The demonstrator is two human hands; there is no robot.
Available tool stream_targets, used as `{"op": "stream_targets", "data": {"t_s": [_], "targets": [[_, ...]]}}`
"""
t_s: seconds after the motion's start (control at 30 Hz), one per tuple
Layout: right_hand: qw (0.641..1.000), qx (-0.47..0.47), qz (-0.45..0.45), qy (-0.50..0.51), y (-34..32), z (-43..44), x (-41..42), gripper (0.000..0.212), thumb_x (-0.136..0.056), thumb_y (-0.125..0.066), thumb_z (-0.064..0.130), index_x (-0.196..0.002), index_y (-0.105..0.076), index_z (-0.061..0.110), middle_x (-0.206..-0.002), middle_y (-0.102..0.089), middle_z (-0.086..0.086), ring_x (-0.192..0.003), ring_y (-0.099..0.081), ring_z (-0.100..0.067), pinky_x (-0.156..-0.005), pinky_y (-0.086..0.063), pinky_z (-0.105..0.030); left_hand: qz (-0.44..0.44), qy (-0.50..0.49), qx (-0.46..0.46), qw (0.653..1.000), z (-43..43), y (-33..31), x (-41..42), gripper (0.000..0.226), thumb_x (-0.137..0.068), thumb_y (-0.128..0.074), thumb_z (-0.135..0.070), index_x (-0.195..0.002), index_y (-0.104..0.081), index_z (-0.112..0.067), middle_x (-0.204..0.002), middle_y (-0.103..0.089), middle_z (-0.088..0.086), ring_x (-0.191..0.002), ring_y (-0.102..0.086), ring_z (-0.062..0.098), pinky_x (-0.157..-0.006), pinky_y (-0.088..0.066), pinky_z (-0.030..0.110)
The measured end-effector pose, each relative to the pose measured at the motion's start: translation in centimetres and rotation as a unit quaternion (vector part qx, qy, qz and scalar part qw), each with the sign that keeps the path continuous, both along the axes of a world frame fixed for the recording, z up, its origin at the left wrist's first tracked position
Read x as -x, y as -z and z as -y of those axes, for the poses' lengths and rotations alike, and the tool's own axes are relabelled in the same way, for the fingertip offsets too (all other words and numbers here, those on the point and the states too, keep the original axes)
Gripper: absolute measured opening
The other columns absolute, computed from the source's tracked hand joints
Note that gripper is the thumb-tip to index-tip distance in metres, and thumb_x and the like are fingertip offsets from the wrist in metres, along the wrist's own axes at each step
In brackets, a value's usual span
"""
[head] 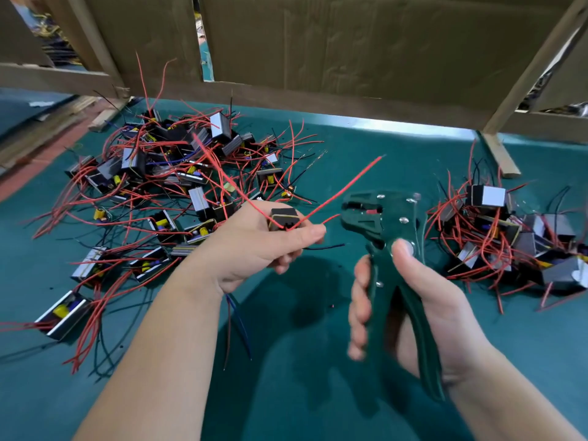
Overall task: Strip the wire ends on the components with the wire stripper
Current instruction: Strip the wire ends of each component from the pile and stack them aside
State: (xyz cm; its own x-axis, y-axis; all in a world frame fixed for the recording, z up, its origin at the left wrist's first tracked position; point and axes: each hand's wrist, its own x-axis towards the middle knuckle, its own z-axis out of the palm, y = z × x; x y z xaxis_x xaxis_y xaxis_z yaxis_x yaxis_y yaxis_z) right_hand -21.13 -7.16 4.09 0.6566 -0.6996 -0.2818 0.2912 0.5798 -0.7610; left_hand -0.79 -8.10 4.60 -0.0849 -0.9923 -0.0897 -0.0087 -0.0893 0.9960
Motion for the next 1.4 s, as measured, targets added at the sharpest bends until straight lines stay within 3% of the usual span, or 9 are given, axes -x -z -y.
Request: {"op": "stream_targets", "data": {"t_s": [0.1, 0.23, 0.57, 0.73, 0.8, 1.0, 1.4], "targets": [[0.998, 0.003, 0.059, 0.002, -0.1, 0.7, 0.6, 0.052, -0.061, -0.082, 0.048, -0.089, -0.066, 0.007, -0.077, -0.059, -0.019, -0.067, -0.062, -0.036, -0.066, -0.054, -0.049, -0.007, -0.025, 0.009, 1.0, 0.1, -0.4, 0.2, 0.019, -0.065, -0.071, -0.037, -0.06, -0.069, -0.019, -0.051, -0.057, -0.001, -0.039, -0.048, 0.007, -0.039, -0.04, 0.018], [0.998, -0.019, 0.064, -0.008, -0.1, 1.0, 1.1, 0.052, -0.055, -0.085, 0.037, -0.091, -0.069, 0.004, -0.078, -0.059, -0.022, -0.068, -0.062, -0.038, -0.067, -0.055, -0.05, -0.027, -0.041, 0.014, 0.999, 0.1, -0.6, -0.1, 0.025, -0.058, -0.072, -0.044, -0.059, -0.067, -0.02, -0.05, -0.056, -0.002, -0.039, -0.047, 0.007, -0.039, -0.04, 0.018], [0.993, -0.037, 0.047, -0.104, -0.3, 0.7, 1.1, 0.047, -0.062, -0.081, 0.035, -0.095, -0.068, 0.004, -0.08, -0.061, -0.022, -0.07, -0.062, -0.038, -0.071, -0.053, -0.052, -0.114, -0.059, 0.029, 0.991, 0.2, -0.3, 0.0, 0.015, -0.053, -0.078, -0.023, -0.063, -0.072, -0.014, -0.047, -0.046, -0.003, -0.042, -0.035, 0.011, -0.042, -0.031, 0.017], [0.983, -0.04, 0.087, -0.156, -0.2, 0.5, 1.0, 0.042, -0.074, -0.072, 0.033, -0.102, -0.065, 0.003, -0.084, -0.061, -0.022, -0.075, -0.062, -0.038, -0.076, -0.052, -0.052, -0.095, -0.046, 0.039, 0.994, 0.1, -0.5, 0.1, 0.01, -0.057, -0.077, -0.021, -0.061, -0.07, -0.015, -0.047, -0.037, -0.002, -0.044, -0.027, 0.013, -0.044, -0.025, 0.017], [0.982, -0.038, 0.093, -0.162, -0.2, 0.4, 1.0, 0.041, -0.076, -0.071, 0.033, -0.102, -0.064, 0.003, -0.085, -0.061, -0.022, -0.076, -0.062, -0.038, -0.078, -0.052, -0.052, -0.088, -0.039, 0.04, 0.995, 0.0, -0.6, 0.0, 0.013, -0.06, -0.082, -0.011, -0.06, -0.07, -0.016, -0.046, -0.036, -0.002, -0.044, -0.026, 0.013, -0.045, -0.023, 0.018], [0.984, -0.009, 0.079, -0.16, -0.2, 0.4, 1.2, 0.042, -0.074, -0.074, 0.033, -0.101, -0.064, 0.003, -0.083, -0.062, -0.023, -0.075, -0.063, -0.038, -0.076, -0.051, -0.052, -0.072, -0.029, 0.055, 0.995, -0.2, -0.6, 0.1, 0.013, -0.069, -0.067, -0.01, -0.059, -0.07, -0.017, -0.045, -0.04, -0.003, -0.04, -0.031, 0.012, -0.044, -0.027, 0.016], [0.989, 0.024, 0.03, -0.142, -0.2, 0.2, 1.2, 0.041, -0.071, -0.077, 0.04, -0.093, -0.066, 0.006, -0.075, -0.062, -0.022, -0.066, -0.063, -0.036, -0.068, -0.053, -0.049, -0.057, -0.012, 0.055, 0.997, -0.2, -0.5, -0.3, 0.01, -0.056, -0.073, -0.028, -0.06, -0.07, -0.019, -0.045, -0.041, -0.005, -0.039, -0.034, 0.009, -0.045, -0.03, 0.013]]}}
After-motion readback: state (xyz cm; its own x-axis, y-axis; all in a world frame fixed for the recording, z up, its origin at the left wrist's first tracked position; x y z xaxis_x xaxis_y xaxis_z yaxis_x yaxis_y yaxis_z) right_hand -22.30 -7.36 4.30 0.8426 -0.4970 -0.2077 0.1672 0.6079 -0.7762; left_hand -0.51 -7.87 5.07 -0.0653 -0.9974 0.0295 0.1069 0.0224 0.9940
